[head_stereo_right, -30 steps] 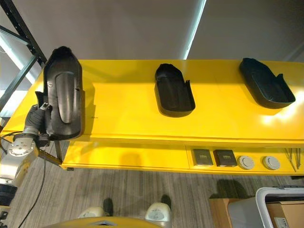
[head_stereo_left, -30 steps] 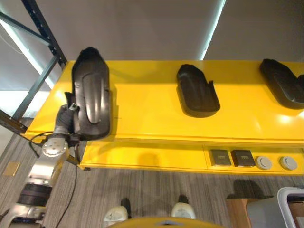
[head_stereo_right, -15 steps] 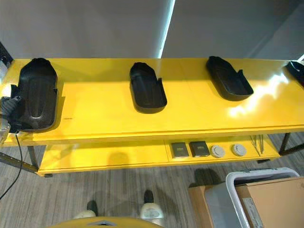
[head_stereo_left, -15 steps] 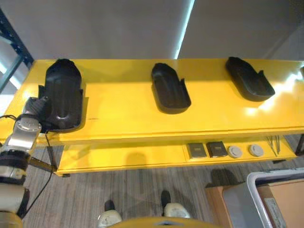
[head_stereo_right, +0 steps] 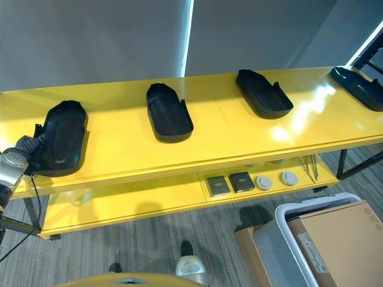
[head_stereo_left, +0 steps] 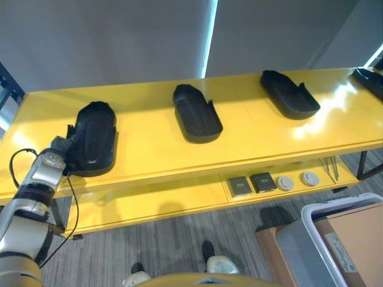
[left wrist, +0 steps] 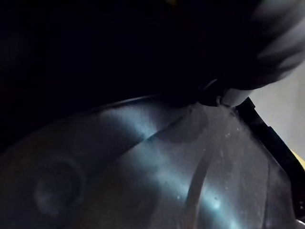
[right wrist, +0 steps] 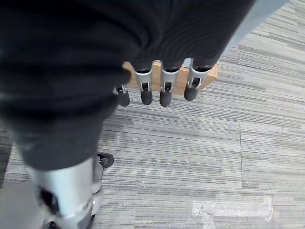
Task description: Move parts from the plastic box to the shelf.
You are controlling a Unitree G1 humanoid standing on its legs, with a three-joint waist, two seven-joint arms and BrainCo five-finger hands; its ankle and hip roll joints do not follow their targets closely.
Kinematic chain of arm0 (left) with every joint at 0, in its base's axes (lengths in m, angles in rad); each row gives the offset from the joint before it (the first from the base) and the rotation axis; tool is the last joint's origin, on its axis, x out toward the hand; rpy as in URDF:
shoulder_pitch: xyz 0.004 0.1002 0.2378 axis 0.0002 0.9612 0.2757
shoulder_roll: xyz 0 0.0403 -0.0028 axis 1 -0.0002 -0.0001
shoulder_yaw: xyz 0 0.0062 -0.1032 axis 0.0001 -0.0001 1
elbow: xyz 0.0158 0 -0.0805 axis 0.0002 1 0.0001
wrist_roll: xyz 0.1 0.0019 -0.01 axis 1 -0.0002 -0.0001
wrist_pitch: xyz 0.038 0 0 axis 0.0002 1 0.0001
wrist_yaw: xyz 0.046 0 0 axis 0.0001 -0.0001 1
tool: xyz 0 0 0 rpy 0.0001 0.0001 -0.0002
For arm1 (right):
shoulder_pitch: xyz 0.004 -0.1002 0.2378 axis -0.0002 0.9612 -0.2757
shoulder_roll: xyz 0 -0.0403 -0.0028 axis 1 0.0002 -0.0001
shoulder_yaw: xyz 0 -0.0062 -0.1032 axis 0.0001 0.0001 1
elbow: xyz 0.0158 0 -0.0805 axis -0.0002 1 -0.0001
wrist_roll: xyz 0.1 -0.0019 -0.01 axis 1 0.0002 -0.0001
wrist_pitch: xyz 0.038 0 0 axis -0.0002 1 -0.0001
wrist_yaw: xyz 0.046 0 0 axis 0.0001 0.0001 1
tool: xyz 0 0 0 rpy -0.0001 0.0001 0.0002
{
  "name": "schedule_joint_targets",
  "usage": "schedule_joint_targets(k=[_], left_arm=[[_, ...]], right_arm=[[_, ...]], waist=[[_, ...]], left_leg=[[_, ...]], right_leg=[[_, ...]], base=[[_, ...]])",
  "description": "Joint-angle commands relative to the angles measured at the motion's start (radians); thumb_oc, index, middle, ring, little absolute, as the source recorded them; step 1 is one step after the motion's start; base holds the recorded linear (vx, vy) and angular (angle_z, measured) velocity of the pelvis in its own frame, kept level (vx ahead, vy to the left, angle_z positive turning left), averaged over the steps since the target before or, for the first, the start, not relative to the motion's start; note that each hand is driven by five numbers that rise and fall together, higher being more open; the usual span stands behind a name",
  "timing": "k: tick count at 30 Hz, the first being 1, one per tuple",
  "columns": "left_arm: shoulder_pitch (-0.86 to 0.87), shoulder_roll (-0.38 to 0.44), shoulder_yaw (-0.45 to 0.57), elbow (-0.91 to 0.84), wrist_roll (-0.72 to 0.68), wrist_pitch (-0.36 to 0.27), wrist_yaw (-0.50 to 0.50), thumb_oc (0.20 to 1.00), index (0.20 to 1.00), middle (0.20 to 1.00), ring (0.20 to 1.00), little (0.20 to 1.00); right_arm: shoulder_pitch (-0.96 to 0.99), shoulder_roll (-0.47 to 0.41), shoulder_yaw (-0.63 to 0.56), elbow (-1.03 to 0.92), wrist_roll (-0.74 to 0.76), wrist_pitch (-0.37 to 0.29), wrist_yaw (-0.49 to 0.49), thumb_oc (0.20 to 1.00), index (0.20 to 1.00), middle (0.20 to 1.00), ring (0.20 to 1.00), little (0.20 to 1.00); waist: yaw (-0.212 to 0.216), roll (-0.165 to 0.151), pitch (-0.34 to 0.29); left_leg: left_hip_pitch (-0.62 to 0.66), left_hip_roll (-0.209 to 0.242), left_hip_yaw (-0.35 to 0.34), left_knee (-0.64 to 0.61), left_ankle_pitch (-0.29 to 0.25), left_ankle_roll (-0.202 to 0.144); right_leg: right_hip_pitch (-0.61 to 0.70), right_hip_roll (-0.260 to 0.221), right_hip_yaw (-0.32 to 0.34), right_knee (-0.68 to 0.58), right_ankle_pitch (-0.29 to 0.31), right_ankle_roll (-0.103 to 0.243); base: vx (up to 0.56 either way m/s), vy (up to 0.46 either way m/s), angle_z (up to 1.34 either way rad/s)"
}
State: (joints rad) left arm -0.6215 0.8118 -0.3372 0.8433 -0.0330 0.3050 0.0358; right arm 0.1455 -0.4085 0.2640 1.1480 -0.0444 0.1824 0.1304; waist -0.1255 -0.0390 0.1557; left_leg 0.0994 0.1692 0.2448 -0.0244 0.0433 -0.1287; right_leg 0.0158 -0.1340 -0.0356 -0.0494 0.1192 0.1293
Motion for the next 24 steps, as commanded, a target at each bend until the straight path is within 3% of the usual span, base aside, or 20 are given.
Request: schedule_joint_targets(k=[1, 2, 4, 8, 15, 17, 20, 21, 24], left_arm=[[-0.115, 0.089, 0.002, 0.040, 0.054, -0.009, 0.020, 0.200, 0.200, 0.200, 0.200, 0.200], [-0.114, 0.088, 0.003, 0.041, 0.057, -0.005, 0.028, 0.200, 0.200, 0.200, 0.200, 0.200], [-0.112, 0.087, 0.009, 0.056, 0.051, 0.008, 0.058, 1.000, 1.000, 1.000, 1.000, 1.000], [-0.104, 0.078, 0.032, 0.069, 0.016, 0.004, 0.125, 1.000, 1.000, 1.000, 1.000, 1.000], [-0.119, 0.095, 0.067, -0.003, -0.047, -0.069, 0.241, 1.000, 1.000, 1.000, 1.000, 1.000], [-0.113, 0.134, 0.080, -0.104, -0.069, -0.127, 0.290, 1.000, 1.000, 1.000, 1.000, 1.000], [-0.077, 0.182, 0.122, -0.299, -0.142, -0.220, 0.259, 1.000, 1.000, 1.000, 1.000, 1.000], [-0.070, 0.183, 0.129, -0.311, -0.144, -0.224, 0.255, 1.000, 1.000, 1.000, 1.000, 1.000], [0.053, 0.159, 0.249, -0.626, -0.247, -0.218, 0.151, 1.000, 1.000, 1.000, 1.000, 1.000]], right_arm=[[-0.003, -0.065, 0.022, 0.017, -0.001, 0.017, 0.015, 1.000, 1.000, 1.000, 1.000, 1.000], [-0.002, -0.065, 0.022, 0.020, 0.002, 0.014, 0.012, 1.000, 1.000, 1.000, 1.000, 1.000], [-0.005, -0.065, 0.020, 0.028, 0.005, 0.009, 0.008, 1.000, 1.000, 1.000, 1.000, 1.000], [-0.007, -0.060, 0.020, 0.047, 0.002, -0.001, 0.000, 1.000, 1.000, 1.000, 1.000, 1.000], [-0.010, -0.046, 0.017, 0.067, 0.007, -0.023, -0.007, 1.000, 1.000, 1.000, 1.000, 1.000], [-0.003, -0.034, 0.011, 0.069, 0.008, -0.025, -0.014, 1.000, 1.000, 1.000, 1.000, 1.000], [0.009, -0.010, -0.011, 0.078, 0.012, -0.035, -0.026, 1.000, 1.000, 1.000, 1.000, 1.000], [0.009, -0.010, -0.011, 0.078, 0.012, -0.036, -0.026, 1.000, 1.000, 1.000, 1.000, 1.000], [0.019, 0.022, -0.048, 0.088, 0.007, -0.047, -0.035, 1.000, 1.000, 1.000, 1.000, 1.000]], waist=[[0.010, 0.025, 0.007], [0.010, 0.026, 0.009], [0.009, 0.026, 0.008], [0.009, 0.027, 0.006], [0.019, 0.026, -0.005], [0.027, 0.029, -0.010], [0.047, 0.029, -0.013], [0.046, 0.029, -0.013], [0.077, 0.025, -0.011]], left_leg=[[-0.092, 0.021, -0.030, 0.125, -0.049, 0.061], [-0.091, 0.020, -0.030, 0.124, -0.049, 0.061], [-0.088, 0.018, -0.029, 0.119, -0.048, 0.062], [-0.079, 0.017, -0.025, 0.112, -0.047, 0.061], [-0.060, 0.017, -0.027, 0.097, -0.049, 0.057], [-0.049, 0.017, -0.029, 0.086, -0.048, 0.057], [-0.041, 0.017, -0.035, 0.073, -0.049, 0.056], [-0.040, 0.017, -0.036, 0.072, -0.049, 0.056], [-0.038, 0.014, -0.050, 0.064, -0.050, 0.054]], right_leg=[[-0.012, -0.043, 0.008, 0.129, -0.114, 0.060], [-0.011, -0.044, 0.007, 0.129, -0.113, 0.060], [-0.011, -0.046, 0.008, 0.126, -0.112, 0.060], [-0.007, -0.048, 0.008, 0.122, -0.111, 0.061], [0.011, -0.051, -0.002, 0.109, -0.110, 0.062], [0.020, -0.051, -0.008, 0.101, -0.108, 0.061], [0.032, -0.054, -0.019, 0.089, -0.104, 0.063], [0.033, -0.054, -0.019, 0.088, -0.104, 0.063], [0.045, -0.056, -0.032, 0.078, -0.104, 0.063]], base=[[0.00, 0.000, 0.00], [0.00, 0.000, 0.00], [0.00, 0.000, 0.00], [0.00, 0.000, 0.00], [0.00, -0.002, 0.00], [0.04, -0.012, 0.04], [0.01, -0.005, 0.01], [0.02, -0.016, 0.07], [0.01, -0.015, 0.15]])
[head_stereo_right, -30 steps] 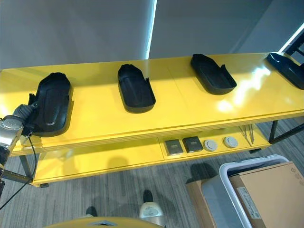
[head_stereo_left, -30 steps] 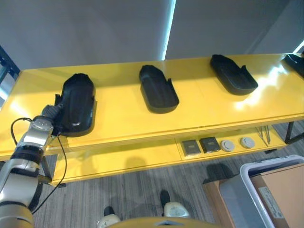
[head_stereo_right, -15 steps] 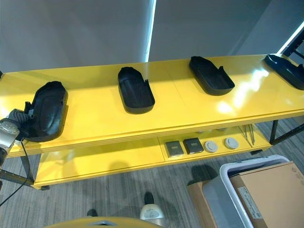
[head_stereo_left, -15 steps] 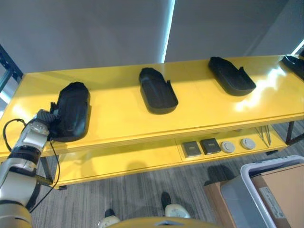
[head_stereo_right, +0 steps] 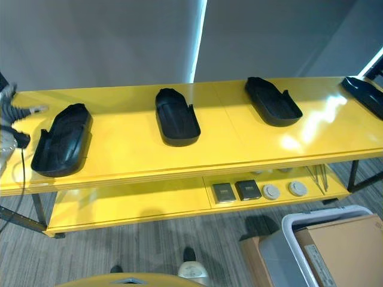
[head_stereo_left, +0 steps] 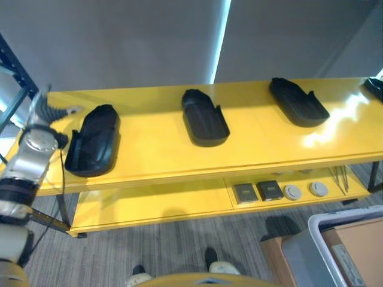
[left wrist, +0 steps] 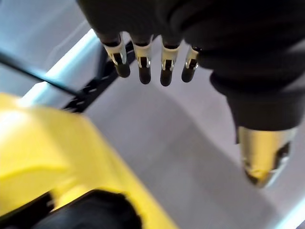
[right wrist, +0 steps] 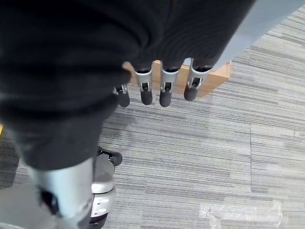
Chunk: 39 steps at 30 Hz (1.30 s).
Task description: Move parts from the plastic box to the shelf.
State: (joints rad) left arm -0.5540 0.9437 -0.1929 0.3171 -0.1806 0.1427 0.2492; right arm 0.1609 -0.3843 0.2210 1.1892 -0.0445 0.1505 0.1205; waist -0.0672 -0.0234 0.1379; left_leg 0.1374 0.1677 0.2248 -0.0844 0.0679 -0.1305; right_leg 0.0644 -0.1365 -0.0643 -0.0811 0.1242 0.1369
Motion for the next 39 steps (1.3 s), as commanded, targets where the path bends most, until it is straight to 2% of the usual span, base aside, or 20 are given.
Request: schedule_joint_targets(k=[1, 2, 4, 6, 7, 8, 9, 11, 15, 20, 24, 31, 39], left_arm=[[0.077, -0.030, 0.171, -0.227, -0.160, -0.072, -0.129, 1.000, 1.000, 1.000, 1.000, 1.000], [0.139, -0.069, 0.205, -0.314, -0.183, -0.077, -0.161, 1.000, 1.000, 1.000, 1.000, 1.000], [0.339, -0.227, 0.273, -0.538, -0.251, -0.122, -0.316, 1.000, 1.000, 1.000, 1.000, 1.000], [0.389, -0.263, 0.286, -0.577, -0.306, -0.114, -0.381, 1.000, 1.000, 1.000, 1.000, 1.000], [0.465, -0.305, 0.293, -0.612, -0.399, -0.102, -0.501, 1.000, 1.000, 1.000, 1.000, 1.000], [0.484, -0.312, 0.288, -0.622, -0.420, -0.101, -0.523, 1.000, 1.000, 1.000, 1.000, 1.000], [0.514, -0.316, 0.287, -0.636, -0.445, -0.104, -0.579, 0.802, 0.802, 0.802, 0.802, 0.802], [0.566, -0.308, 0.289, -0.652, -0.466, -0.110, -0.616, 0.203, 0.203, 0.203, 0.203, 0.203], [0.639, -0.279, 0.316, -0.643, -0.533, -0.143, -0.637, 0.200, 0.200, 0.200, 0.200, 0.200], [0.706, -0.273, 0.348, -0.638, -0.568, -0.140, -0.684, 0.200, 0.200, 0.200, 0.200, 0.200], [0.713, -0.273, 0.347, -0.589, -0.533, -0.130, -0.610, 0.200, 0.200, 0.200, 0.200, 0.200], [0.620, -0.293, 0.270, -0.349, -0.489, -0.155, -0.531, 0.200, 0.200, 0.200, 0.200, 0.200], [0.504, -0.334, 0.217, -0.202, -0.425, -0.170, -0.458, 0.200, 0.200, 0.200, 0.200, 0.200]], right_arm=[[0.009, 0.008, -0.019, 0.050, -0.007, -0.022, -0.025, 1.000, 1.000, 1.000, 1.000, 1.000], [0.014, 0.016, -0.026, 0.050, -0.014, -0.026, -0.027, 1.000, 1.000, 1.000, 1.000, 1.000], [0.027, 0.043, -0.060, 0.052, -0.008, -0.024, -0.050, 1.000, 1.000, 1.000, 1.000, 1.000], [0.029, 0.048, -0.068, 0.053, -0.010, -0.024, -0.054, 1.000, 1.000, 1.000, 1.000, 1.000], [0.035, 0.054, -0.078, 0.057, -0.003, -0.027, -0.060, 1.000, 1.000, 1.000, 1.000, 1.000], [0.038, 0.055, -0.077, 0.055, 0.003, -0.028, -0.062, 1.000, 1.000, 1.000, 1.000, 1.000], [0.040, 0.054, -0.077, 0.056, 0.010, -0.030, -0.064, 1.000, 1.000, 1.000, 1.000, 1.000], [0.040, 0.050, -0.080, 0.057, 0.014, -0.032, -0.059, 1.000, 1.000, 1.000, 1.000, 1.000], [0.048, 0.043, -0.071, 0.051, 0.033, -0.034, -0.060, 1.000, 1.000, 1.000, 1.000, 1.000], [0.051, 0.034, -0.068, 0.050, 0.052, -0.035, -0.067, 1.000, 1.000, 1.000, 1.000, 1.000], [0.054, 0.022, -0.065, 0.044, 0.049, -0.034, -0.062, 1.000, 1.000, 1.000, 1.000, 1.000], [0.051, 0.003, -0.034, 0.019, 0.033, -0.018, -0.051, 1.000, 1.000, 1.000, 1.000, 1.000], [0.043, -0.002, -0.013, -0.010, 0.004, 0.002, -0.037, 1.000, 1.000, 1.000, 1.000, 1.000]], waist=[[0.031, 0.009, 0.009], [0.040, 0.009, 0.010], [0.077, 0.005, 0.012], [0.087, 0.004, 0.013], [0.102, 0.005, 0.015], [0.106, 0.006, 0.017], [0.113, 0.009, 0.018], [0.124, 0.014, 0.023], [0.141, 0.022, 0.026], [0.158, 0.030, 0.030], [0.158, 0.031, 0.028], [0.120, 0.023, 0.031], [0.077, 0.014, 0.029]], left_leg=[[-0.076, 0.015, -0.040, 0.121, -0.075, 0.055], [-0.076, 0.013, -0.048, 0.120, -0.075, 0.054], [-0.078, 0.010, -0.070, 0.118, -0.074, 0.052], [-0.080, 0.010, -0.074, 0.118, -0.072, 0.050], [-0.083, 0.009, -0.079, 0.118, -0.071, 0.047], [-0.084, 0.008, -0.080, 0.119, -0.070, 0.047], [-0.087, 0.007, -0.083, 0.121, -0.069, 0.046], [-0.092, 0.005, -0.088, 0.125, -0.068, 0.044], [-0.096, 0.001, -0.096, 0.128, -0.067, 0.045], [-0.096, -0.005, -0.106, 0.129, -0.069, 0.045], [-0.094, -0.009, -0.108, 0.124, -0.066, 0.044], [-0.085, -0.006, -0.090, 0.123, -0.067, 0.047], [-0.074, 0.002, -0.063, 0.118, -0.067, 0.050]], right_leg=[[0.003, -0.054, -0.010, 0.106, -0.110, 0.054], [0.006, -0.054, -0.014, 0.105, -0.111, 0.054], [0.020, -0.054, -0.033, 0.099, -0.111, 0.051], [0.023, -0.054, -0.039, 0.096, -0.110, 0.049], [0.026, -0.055, -0.048, 0.092, -0.107, 0.049], [0.027, -0.056, -0.050, 0.091, -0.106, 0.048], [0.027, -0.057, -0.053, 0.090, -0.104, 0.048], [0.026, -0.059, -0.059, 0.090, -0.101, 0.049], [0.029, -0.065, -0.070, 0.085, -0.096, 0.050], [0.030, -0.073, -0.081, 0.085, -0.092, 0.051], [0.029, -0.075, -0.083, 0.085, -0.089, 0.054], [0.018, -0.076, -0.064, 0.099, -0.090, 0.055], [0.008, -0.073, -0.043, 0.103, -0.090, 0.055]], base=[[0.01, -0.010, 0.10], [0.01, -0.015, 0.08], [0.02, -0.018, 0.14], [0.01, -0.003, 0.23], [0.00, 0.007, 0.18], [0.00, 0.018, 0.10], [-0.01, 0.023, 0.04], [-0.02, 0.039, 0.05], [-0.01, 0.040, 0.08], [-0.01, 0.035, 0.05], [0.00, 0.009, 0.01], [0.00, 0.000, 0.00], [0.00, -0.008, -0.02]])
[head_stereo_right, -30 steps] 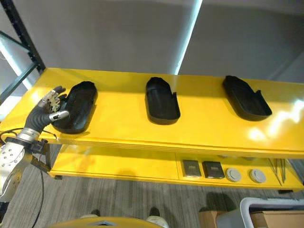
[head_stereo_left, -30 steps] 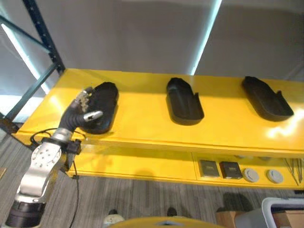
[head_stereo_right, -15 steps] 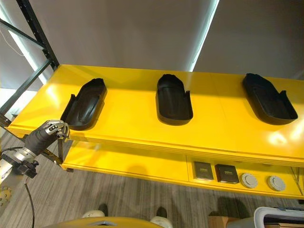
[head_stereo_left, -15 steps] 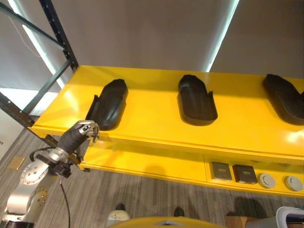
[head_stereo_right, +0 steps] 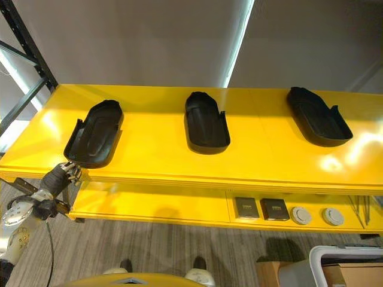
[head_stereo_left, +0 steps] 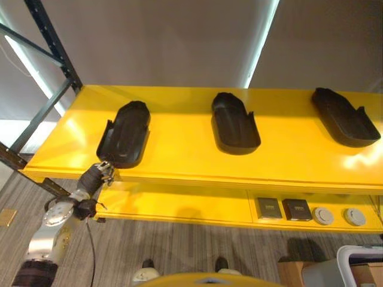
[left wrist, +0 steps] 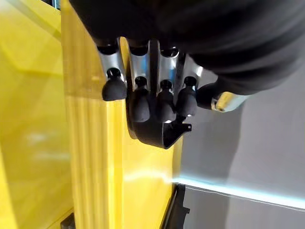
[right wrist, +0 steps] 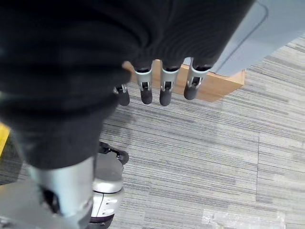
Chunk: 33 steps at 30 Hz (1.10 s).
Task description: Move parts from the plastic box to the shelf.
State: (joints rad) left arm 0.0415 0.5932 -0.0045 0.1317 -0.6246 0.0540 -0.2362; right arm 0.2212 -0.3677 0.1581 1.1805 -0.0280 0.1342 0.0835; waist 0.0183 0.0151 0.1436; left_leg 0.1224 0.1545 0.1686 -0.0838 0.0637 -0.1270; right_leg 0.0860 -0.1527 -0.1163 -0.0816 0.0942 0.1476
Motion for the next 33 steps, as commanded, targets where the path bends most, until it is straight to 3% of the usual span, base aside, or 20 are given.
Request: schedule_joint_targets(k=[1, 17, 33], left_arm=[[-0.103, 0.015, 0.027, -0.007, 0.019, -0.084, 0.029, 0.200, 0.200, 0.200, 0.200, 0.200], [-0.196, -0.004, 0.002, 0.178, 0.074, -0.079, 0.092, 0.200, 0.200, 0.200, 0.200, 0.200], [-0.335, 0.033, -0.027, 0.416, 0.109, -0.077, 0.165, 0.200, 0.200, 0.200, 0.200, 0.200]], right_arm=[[-0.016, -0.021, 0.050, -0.003, -0.018, 0.017, 0.002, 1.000, 1.000, 1.000, 1.000, 1.000], [-0.022, -0.034, 0.062, -0.021, -0.041, 0.030, 0.013, 1.000, 1.000, 1.000, 1.000, 1.000], [-0.040, -0.065, 0.091, -0.034, -0.060, 0.033, 0.034, 1.000, 1.000, 1.000, 1.000, 1.000]], waist=[[-0.013, -0.026, 0.023], [-0.048, -0.029, 0.025], [-0.075, -0.033, 0.035]], left_leg=[[-0.057, 0.016, -0.004, 0.116, -0.063, 0.046], [-0.059, 0.026, 0.017, 0.127, -0.061, 0.046], [-0.074, 0.034, 0.024, 0.147, -0.061, 0.047]], right_leg=[[-0.015, -0.056, 0.012, 0.103, -0.060, 0.044], [-0.028, -0.054, 0.032, 0.114, -0.061, 0.044], [-0.047, -0.053, 0.049, 0.130, -0.064, 0.047]], base=[[0.00, -0.008, -0.05], [0.00, -0.003, -0.04], [0.00, 0.001, -0.03]])
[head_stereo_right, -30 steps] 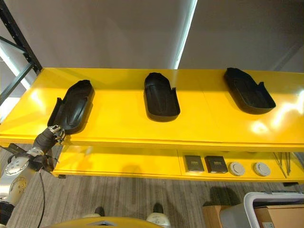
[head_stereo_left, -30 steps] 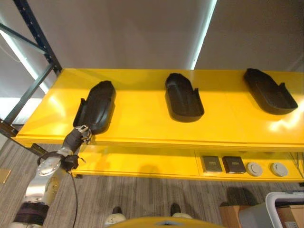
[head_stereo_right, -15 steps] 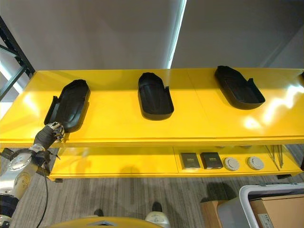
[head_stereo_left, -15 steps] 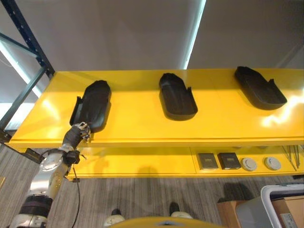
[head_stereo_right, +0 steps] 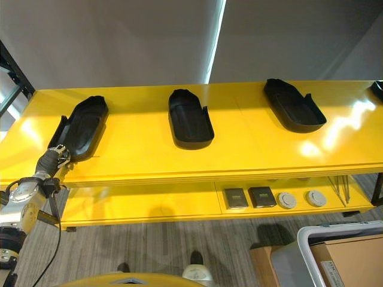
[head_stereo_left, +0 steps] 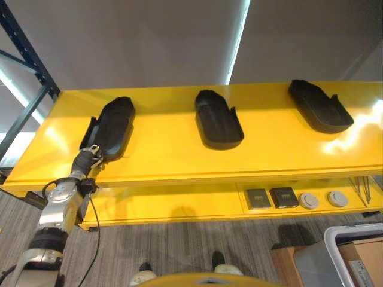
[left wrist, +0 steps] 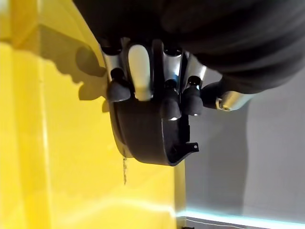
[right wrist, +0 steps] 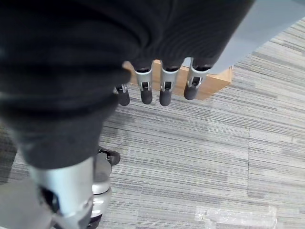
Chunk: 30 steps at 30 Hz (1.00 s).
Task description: Move parts from the plastic box to the shelf.
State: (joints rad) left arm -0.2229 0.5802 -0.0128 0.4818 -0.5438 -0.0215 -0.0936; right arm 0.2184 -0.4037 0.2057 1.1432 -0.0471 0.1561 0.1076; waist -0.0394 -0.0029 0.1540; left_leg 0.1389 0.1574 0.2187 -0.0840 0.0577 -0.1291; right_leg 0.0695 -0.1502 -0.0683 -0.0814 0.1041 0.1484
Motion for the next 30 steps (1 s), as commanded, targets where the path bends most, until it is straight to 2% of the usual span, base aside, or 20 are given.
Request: schedule_joint_targets(k=[1, 7, 12, 13, 14, 18, 19, 20, 21, 22, 27, 28, 29, 30], left_arm=[[-0.080, 0.045, -0.022, 0.077, 0.026, -0.003, 0.025, 0.200, 0.200, 0.200, 0.200, 0.200], [-0.097, 0.035, -0.030, 0.093, 0.023, -0.005, 0.019, 0.200, 0.200, 0.200, 0.200, 0.200], [-0.089, 0.029, -0.035, 0.057, 0.012, -0.041, -0.014, 0.200, 0.200, 0.200, 0.200, 0.200], [-0.077, 0.029, -0.031, -0.006, 0.003, -0.075, -0.044, 0.947, 0.947, 0.947, 0.947, 0.947], [-0.075, 0.029, -0.030, -0.023, 0.000, -0.071, -0.045, 1.000, 1.000, 1.000, 1.000, 1.000], [-0.037, 0.023, -0.009, -0.236, -0.049, -0.081, -0.112, 1.000, 1.000, 1.000, 1.000, 1.000], [-0.021, 0.019, -0.002, -0.302, -0.082, -0.100, -0.151, 1.000, 1.000, 1.000, 1.000, 1.000], [-0.018, 0.018, 0.000, -0.312, -0.085, -0.103, -0.157, 1.000, 1.000, 1.000, 1.000, 1.000], [0.000, 0.012, 0.012, -0.384, -0.139, -0.115, -0.218, 1.000, 1.000, 1.000, 1.000, 1.000], [0.018, 0.004, 0.021, -0.439, -0.179, -0.100, -0.236, 1.000, 1.000, 1.000, 1.000, 1.000], [0.117, -0.044, 0.034, -0.565, -0.270, 0.054, -0.413, 1.000, 1.000, 1.000, 1.000, 1.000], [0.141, -0.048, 0.033, -0.578, -0.291, 0.112, -0.456, 1.000, 1.000, 1.000, 1.000, 1.000], [0.217, -0.060, 0.034, -0.587, -0.422, 0.236, -0.546, 1.000, 1.000, 1.000, 1.000, 1.000], [0.236, -0.074, 0.036, -0.573, -0.457, 0.282, -0.584, 1.000, 1.000, 1.000, 1.000, 1.000]], right_arm=[[-0.037, -0.027, 0.045, 0.006, -0.042, 0.010, 0.009, 1.000, 1.000, 1.000, 1.000, 1.000], [-0.040, -0.025, 0.050, 0.006, -0.040, 0.008, 0.009, 1.000, 1.000, 1.000, 1.000, 1.000], [-0.043, -0.017, 0.050, 0.013, -0.041, 0.005, 0.008, 1.000, 1.000, 1.000, 1.000, 1.000], [-0.043, -0.011, 0.044, 0.017, -0.042, -0.001, 0.006, 1.000, 1.000, 1.000, 1.000, 1.000], [-0.043, -0.010, 0.043, 0.018, -0.042, -0.001, 0.005, 1.000, 1.000, 1.000, 1.000, 1.000], [-0.048, 0.009, 0.028, 0.027, -0.032, -0.007, -0.003, 1.000, 1.000, 1.000, 1.000, 1.000], [-0.048, 0.017, 0.021, 0.027, -0.032, -0.007, -0.005, 1.000, 1.000, 1.000, 1.000, 1.000], [-0.048, 0.017, 0.021, 0.026, -0.031, -0.007, -0.005, 1.000, 1.000, 1.000, 1.000, 1.000], [-0.050, 0.024, 0.015, 0.030, -0.032, -0.006, -0.004, 1.000, 1.000, 1.000, 1.000, 1.000], [-0.052, 0.029, 0.010, 0.032, -0.034, -0.004, -0.005, 1.000, 1.000, 1.000, 1.000, 1.000], [-0.064, 0.054, 0.009, 0.020, -0.037, 0.032, -0.033, 1.000, 1.000, 1.000, 1.000, 1.000], [-0.069, 0.053, 0.008, 0.016, -0.029, 0.042, -0.036, 1.000, 1.000, 1.000, 1.000, 1.000], [-0.076, 0.050, 0.002, 0.029, -0.006, 0.042, -0.041, 1.000, 1.000, 1.000, 1.000, 1.000], [-0.076, 0.048, 0.000, 0.037, -0.001, 0.034, -0.042, 1.000, 1.000, 1.000, 1.000, 1.000]], waist=[[-0.019, -0.016, 0.024], [-0.023, -0.018, 0.024], [-0.019, -0.019, 0.026], [-0.015, -0.020, 0.027], [-0.014, -0.020, 0.027], [0.003, -0.018, 0.025], [0.009, -0.017, 0.023], [0.010, -0.017, 0.022], [0.017, -0.015, 0.019], [0.022, -0.014, 0.016], [0.050, -0.005, -0.004], [0.057, -0.001, -0.010], [0.075, 0.005, -0.018], [0.080, 0.005, -0.021]], left_leg=[[-0.090, 0.033, -0.025, 0.148, -0.054, 0.049], [-0.088, 0.035, -0.023, 0.147, -0.054, 0.048], [-0.087, 0.035, -0.024, 0.147, -0.055, 0.048], [-0.085, 0.033, -0.026, 0.145, -0.057, 0.049], [-0.085, 0.033, -0.027, 0.145, -0.057, 0.049], [-0.078, 0.030, -0.036, 0.138, -0.061, 0.049], [-0.075, 0.029, -0.040, 0.135, -0.062, 0.050], [-0.074, 0.029, -0.040, 0.135, -0.062, 0.050], [-0.072, 0.028, -0.044, 0.132, -0.063, 0.049], [-0.069, 0.027, -0.047, 0.129, -0.064, 0.048], [-0.059, 0.025, -0.055, 0.112, -0.057, 0.043], [-0.057, 0.024, -0.056, 0.106, -0.055, 0.043], [-0.049, 0.022, -0.057, 0.092, -0.050, 0.040], [-0.048, 0.022, -0.056, 0.090, -0.049, 0.038]], right_leg=[[-0.031, -0.055, 0.001, 0.131, -0.074, 0.047], [-0.029, -0.053, 0.003, 0.130, -0.076, 0.045], [-0.026, -0.052, 0.002, 0.127, -0.076, 0.045], [-0.024, -0.053, 0.001, 0.125, -0.076, 0.044], [-0.023, -0.052, 0.000, 0.124, -0.076, 0.043], [-0.010, -0.055, -0.011, 0.115, -0.075, 0.040], [-0.005, -0.055, -0.014, 0.112, -0.075, 0.039], [-0.004, -0.055, -0.015, 0.111, -0.075, 0.039], [0.002, -0.055, -0.019, 0.107, -0.075, 0.037], [0.007, -0.054, -0.022, 0.103, -0.075, 0.035], [0.026, -0.050, -0.038, 0.080, -0.066, 0.029], [0.031, -0.050, -0.043, 0.071, -0.062, 0.028], [0.040, -0.049, -0.060, 0.052, -0.050, 0.027], [0.040, -0.049, -0.063, 0.049, -0.047, 0.028]], base=[[0.00, 0.000, 0.00], [0.00, 0.000, 0.00], [0.00, 0.000, 0.00], [0.00, 0.000, 0.00], [0.00, 0.000, 0.00], [-0.01, -0.007, 0.00], [0.00, 0.000, 0.00], [0.00, 0.000, 0.00], [0.00, 0.000, 0.00], [0.00, 0.000, 0.00], [-0.05, -0.016, 0.05], [-0.13, -0.022, 0.10], [-0.12, -0.020, 0.09], [-0.11, -0.021, 0.08]])
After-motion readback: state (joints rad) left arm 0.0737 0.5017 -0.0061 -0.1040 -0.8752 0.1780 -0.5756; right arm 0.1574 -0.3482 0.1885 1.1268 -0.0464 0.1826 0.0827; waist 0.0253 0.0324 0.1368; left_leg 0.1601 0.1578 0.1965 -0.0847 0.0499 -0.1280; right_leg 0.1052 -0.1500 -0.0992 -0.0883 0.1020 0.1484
